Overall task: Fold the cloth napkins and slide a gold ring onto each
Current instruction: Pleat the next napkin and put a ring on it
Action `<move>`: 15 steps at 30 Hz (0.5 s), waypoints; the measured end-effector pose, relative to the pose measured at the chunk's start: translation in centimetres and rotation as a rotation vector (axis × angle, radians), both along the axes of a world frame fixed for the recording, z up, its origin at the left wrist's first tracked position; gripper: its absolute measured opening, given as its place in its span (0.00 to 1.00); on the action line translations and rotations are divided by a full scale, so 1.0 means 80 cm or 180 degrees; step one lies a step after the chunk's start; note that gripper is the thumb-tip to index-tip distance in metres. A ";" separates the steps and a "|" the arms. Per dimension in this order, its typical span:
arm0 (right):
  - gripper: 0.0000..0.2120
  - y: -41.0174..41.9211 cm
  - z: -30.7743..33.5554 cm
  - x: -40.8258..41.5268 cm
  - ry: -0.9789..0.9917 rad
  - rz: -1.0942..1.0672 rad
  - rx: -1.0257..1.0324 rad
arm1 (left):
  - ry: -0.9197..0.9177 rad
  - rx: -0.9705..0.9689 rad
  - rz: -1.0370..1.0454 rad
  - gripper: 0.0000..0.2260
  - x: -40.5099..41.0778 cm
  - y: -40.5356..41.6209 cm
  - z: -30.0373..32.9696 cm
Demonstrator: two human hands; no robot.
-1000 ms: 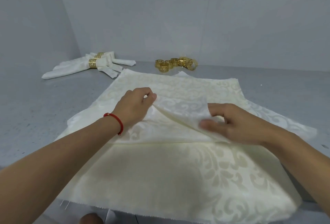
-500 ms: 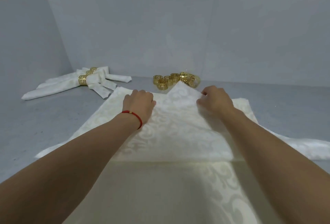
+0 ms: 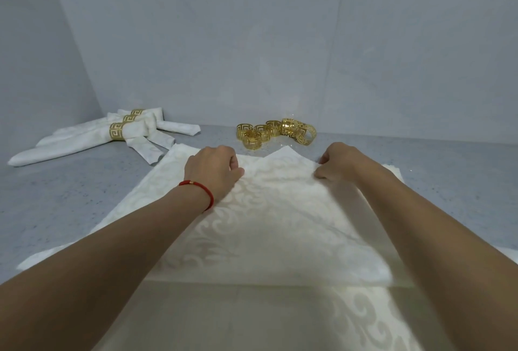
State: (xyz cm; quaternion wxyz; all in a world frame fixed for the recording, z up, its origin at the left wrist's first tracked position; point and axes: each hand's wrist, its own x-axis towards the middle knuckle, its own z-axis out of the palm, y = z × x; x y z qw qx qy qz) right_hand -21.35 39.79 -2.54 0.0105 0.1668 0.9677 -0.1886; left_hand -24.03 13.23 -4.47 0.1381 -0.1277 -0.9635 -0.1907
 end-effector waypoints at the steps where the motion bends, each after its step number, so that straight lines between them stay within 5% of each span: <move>1: 0.08 0.002 -0.001 0.000 0.0059 -0.0034 -0.0036 | -0.0052 0.0035 0.0002 0.08 -0.001 0.000 0.001; 5: 0.13 0.006 -0.006 -0.001 0.0122 -0.0129 -0.0105 | -0.0146 -0.0005 -0.0011 0.05 -0.003 0.002 0.003; 11: 0.07 0.003 -0.005 -0.004 0.0141 -0.0163 0.0090 | 0.0193 -0.0105 -0.0881 0.16 0.005 0.052 -0.003; 15: 0.08 -0.018 -0.007 -0.022 0.0755 -0.0229 0.0450 | -0.0148 -0.0363 -0.1238 0.18 -0.003 0.081 -0.022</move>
